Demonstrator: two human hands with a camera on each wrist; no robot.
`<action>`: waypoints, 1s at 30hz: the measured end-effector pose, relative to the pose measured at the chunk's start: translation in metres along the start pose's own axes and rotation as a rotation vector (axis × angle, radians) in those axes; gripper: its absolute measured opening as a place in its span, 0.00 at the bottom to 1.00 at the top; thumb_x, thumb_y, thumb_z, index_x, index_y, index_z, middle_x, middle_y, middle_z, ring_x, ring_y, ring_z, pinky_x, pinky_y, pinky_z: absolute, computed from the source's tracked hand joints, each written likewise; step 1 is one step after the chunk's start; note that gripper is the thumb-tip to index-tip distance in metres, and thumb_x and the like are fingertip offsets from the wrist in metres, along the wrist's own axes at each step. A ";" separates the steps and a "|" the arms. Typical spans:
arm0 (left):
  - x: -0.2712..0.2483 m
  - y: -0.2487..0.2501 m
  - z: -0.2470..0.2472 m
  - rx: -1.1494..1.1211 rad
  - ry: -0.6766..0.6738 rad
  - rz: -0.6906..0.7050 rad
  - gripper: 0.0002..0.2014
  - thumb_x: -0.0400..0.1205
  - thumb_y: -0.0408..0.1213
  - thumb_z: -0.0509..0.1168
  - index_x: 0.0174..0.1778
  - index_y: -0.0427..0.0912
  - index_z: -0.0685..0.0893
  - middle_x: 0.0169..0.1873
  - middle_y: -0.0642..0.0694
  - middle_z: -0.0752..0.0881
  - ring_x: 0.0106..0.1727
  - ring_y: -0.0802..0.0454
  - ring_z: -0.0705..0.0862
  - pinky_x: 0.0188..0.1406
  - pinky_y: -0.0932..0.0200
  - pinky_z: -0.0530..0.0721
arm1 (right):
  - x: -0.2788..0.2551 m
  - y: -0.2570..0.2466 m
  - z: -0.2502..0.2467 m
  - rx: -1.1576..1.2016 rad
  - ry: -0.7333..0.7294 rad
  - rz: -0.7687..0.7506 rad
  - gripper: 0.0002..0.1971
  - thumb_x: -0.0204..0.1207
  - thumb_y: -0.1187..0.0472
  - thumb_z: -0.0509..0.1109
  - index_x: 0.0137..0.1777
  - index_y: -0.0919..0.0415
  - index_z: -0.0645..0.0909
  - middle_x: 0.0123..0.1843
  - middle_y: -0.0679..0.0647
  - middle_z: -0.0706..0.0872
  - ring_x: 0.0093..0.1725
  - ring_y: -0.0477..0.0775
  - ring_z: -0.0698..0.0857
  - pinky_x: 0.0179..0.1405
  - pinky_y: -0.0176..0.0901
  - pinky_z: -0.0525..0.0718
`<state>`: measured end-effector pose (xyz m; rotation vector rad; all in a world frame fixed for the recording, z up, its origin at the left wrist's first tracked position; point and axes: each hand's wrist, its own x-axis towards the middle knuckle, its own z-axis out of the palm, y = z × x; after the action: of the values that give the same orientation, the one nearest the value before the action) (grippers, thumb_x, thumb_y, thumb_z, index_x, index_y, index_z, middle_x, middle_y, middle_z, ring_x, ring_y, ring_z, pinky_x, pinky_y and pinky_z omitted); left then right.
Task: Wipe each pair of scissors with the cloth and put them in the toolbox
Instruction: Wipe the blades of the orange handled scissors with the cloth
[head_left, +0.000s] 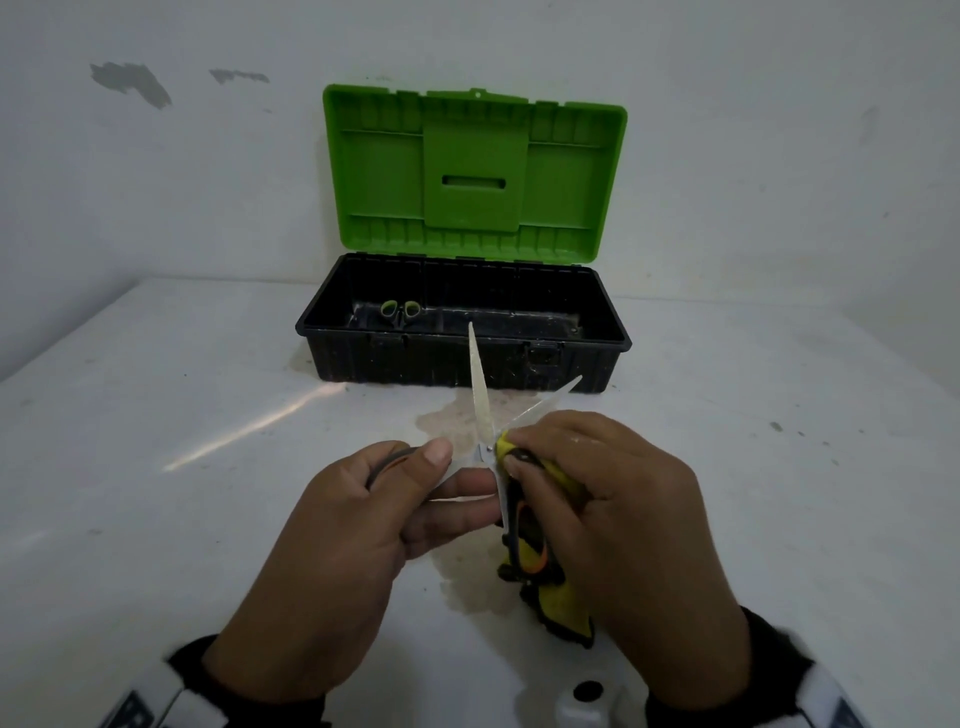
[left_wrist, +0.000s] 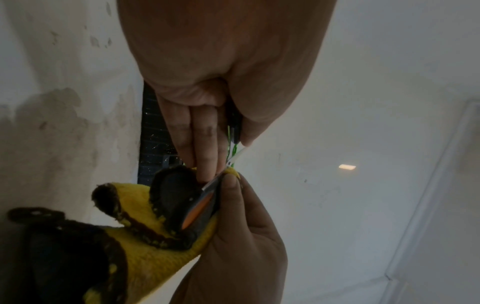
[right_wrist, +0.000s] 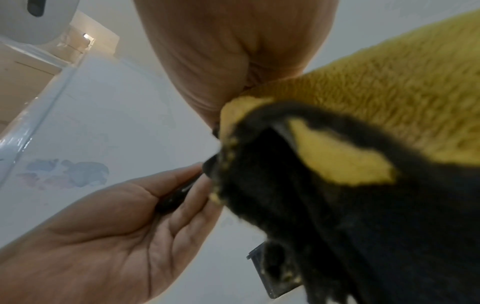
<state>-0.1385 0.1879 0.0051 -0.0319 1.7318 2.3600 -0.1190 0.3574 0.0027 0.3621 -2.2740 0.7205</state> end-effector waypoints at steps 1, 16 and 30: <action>0.000 0.000 -0.001 0.016 -0.005 0.009 0.22 0.71 0.43 0.66 0.55 0.31 0.83 0.41 0.36 0.93 0.42 0.39 0.93 0.44 0.51 0.92 | 0.000 0.001 0.001 -0.005 0.009 -0.006 0.12 0.76 0.56 0.70 0.54 0.58 0.91 0.48 0.51 0.92 0.48 0.44 0.84 0.59 0.26 0.76; -0.003 0.001 -0.003 0.088 -0.012 0.014 0.20 0.70 0.43 0.67 0.47 0.28 0.83 0.41 0.35 0.93 0.43 0.38 0.93 0.50 0.46 0.85 | 0.006 0.010 -0.003 -0.055 0.068 0.046 0.08 0.73 0.63 0.73 0.50 0.60 0.91 0.46 0.51 0.91 0.47 0.40 0.82 0.58 0.18 0.72; -0.001 0.001 -0.009 0.088 -0.052 -0.014 0.20 0.68 0.42 0.67 0.45 0.26 0.82 0.39 0.33 0.93 0.40 0.37 0.93 0.41 0.52 0.90 | -0.001 0.011 -0.007 -0.049 0.042 0.075 0.08 0.73 0.62 0.75 0.51 0.58 0.91 0.47 0.49 0.91 0.47 0.39 0.82 0.58 0.18 0.74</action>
<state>-0.1387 0.1791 0.0032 0.0304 1.8024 2.2521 -0.1191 0.3705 0.0023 0.2371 -2.2715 0.7026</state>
